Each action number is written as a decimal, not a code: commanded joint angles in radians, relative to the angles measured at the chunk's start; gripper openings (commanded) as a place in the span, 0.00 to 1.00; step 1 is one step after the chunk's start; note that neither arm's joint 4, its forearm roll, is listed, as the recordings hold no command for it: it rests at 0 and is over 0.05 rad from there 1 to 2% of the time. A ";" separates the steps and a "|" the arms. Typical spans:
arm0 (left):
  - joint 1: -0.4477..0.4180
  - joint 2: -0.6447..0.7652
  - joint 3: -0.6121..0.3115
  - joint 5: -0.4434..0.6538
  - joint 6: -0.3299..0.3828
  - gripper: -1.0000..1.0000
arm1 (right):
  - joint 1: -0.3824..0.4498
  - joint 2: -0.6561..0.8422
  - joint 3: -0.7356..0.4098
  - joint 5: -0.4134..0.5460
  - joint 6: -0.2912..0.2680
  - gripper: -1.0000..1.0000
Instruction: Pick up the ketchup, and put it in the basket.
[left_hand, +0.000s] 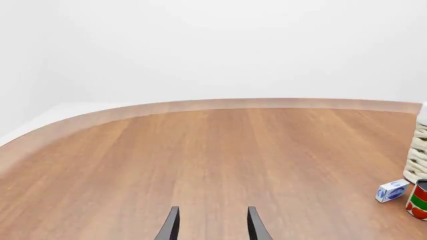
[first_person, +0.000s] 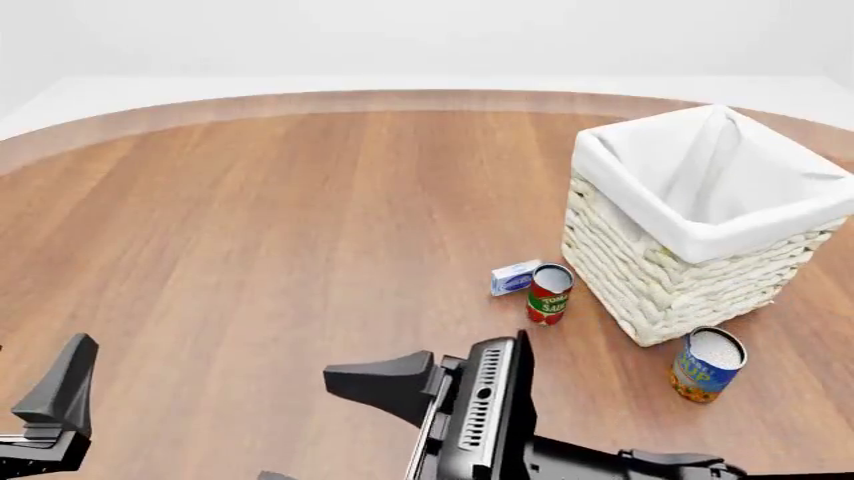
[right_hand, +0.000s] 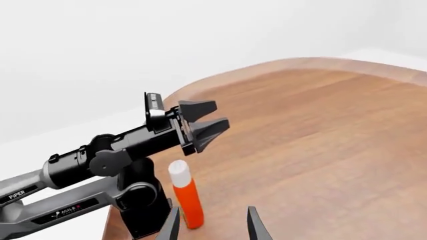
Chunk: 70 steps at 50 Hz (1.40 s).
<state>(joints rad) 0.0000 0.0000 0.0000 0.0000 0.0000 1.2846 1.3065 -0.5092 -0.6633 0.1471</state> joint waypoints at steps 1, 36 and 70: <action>0.000 0.000 0.000 0.000 0.000 1.00 | 0.013 0.066 -0.076 0.044 -0.001 1.00; 0.000 0.000 0.000 0.000 0.000 1.00 | 0.090 0.247 -0.251 0.104 -0.020 1.00; 0.000 0.000 0.000 0.000 0.000 1.00 | 0.134 0.334 -0.340 0.113 0.014 1.00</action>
<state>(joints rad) 0.0000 0.0000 0.0000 0.0000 0.0000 1.4067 1.6137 -0.8204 -0.5577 0.1507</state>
